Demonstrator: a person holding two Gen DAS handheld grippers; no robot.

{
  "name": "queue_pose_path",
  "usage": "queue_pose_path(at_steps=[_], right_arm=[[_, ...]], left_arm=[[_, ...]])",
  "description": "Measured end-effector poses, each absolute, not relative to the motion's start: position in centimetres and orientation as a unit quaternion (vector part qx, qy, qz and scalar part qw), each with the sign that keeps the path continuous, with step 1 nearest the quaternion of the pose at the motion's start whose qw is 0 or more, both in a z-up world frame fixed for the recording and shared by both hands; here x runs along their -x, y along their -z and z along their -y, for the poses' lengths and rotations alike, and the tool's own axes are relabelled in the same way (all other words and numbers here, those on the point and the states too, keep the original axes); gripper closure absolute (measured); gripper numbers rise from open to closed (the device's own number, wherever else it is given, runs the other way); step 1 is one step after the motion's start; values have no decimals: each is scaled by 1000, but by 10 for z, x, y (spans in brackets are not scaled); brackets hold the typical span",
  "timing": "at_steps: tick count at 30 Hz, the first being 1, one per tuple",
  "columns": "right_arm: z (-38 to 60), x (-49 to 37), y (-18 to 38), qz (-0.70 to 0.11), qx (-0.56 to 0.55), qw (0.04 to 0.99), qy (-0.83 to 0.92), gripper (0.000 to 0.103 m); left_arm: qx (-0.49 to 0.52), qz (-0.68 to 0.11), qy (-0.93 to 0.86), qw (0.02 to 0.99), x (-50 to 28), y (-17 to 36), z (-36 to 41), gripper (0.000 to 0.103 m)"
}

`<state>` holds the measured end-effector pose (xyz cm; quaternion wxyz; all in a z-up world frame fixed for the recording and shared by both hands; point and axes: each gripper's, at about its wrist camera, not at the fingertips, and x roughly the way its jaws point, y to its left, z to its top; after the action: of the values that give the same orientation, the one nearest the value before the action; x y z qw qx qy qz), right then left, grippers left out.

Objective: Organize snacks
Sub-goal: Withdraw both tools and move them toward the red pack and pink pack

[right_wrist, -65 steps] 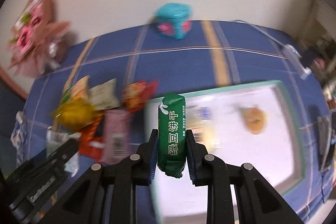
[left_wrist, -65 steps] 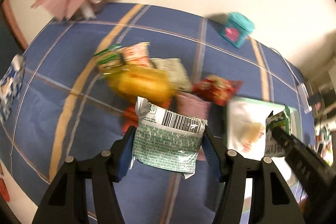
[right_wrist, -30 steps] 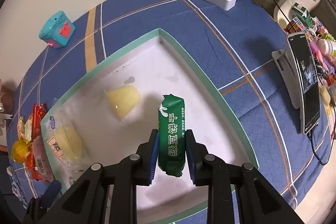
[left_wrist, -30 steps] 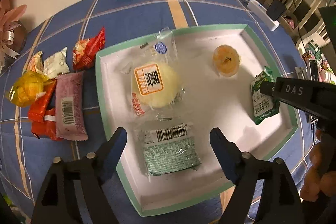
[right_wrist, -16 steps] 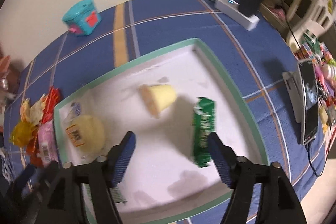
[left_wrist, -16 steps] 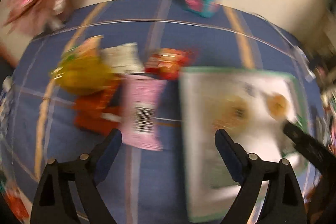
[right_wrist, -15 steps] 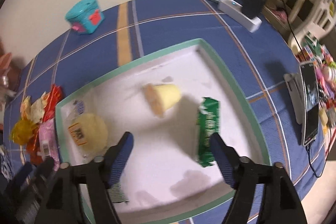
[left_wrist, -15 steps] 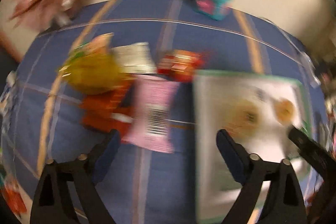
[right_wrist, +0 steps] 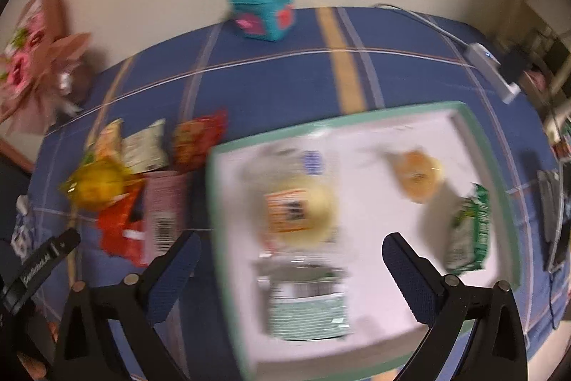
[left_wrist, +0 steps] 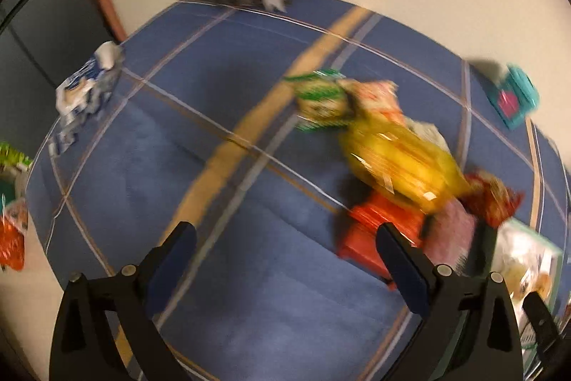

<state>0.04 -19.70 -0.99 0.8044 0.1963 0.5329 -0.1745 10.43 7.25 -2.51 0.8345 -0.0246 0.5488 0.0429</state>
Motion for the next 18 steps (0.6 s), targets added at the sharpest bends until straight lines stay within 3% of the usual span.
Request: queue_pose_path(at_steps=[9, 18], right_arm=[[154, -33, 20, -533, -185, 815, 131, 0], [131, -55, 40, -542, -166, 817, 109, 0]], left_arm=[[64, -547, -58, 833, -113, 30, -104, 0], [61, -561, 22, 825, -126, 40, -69, 0]])
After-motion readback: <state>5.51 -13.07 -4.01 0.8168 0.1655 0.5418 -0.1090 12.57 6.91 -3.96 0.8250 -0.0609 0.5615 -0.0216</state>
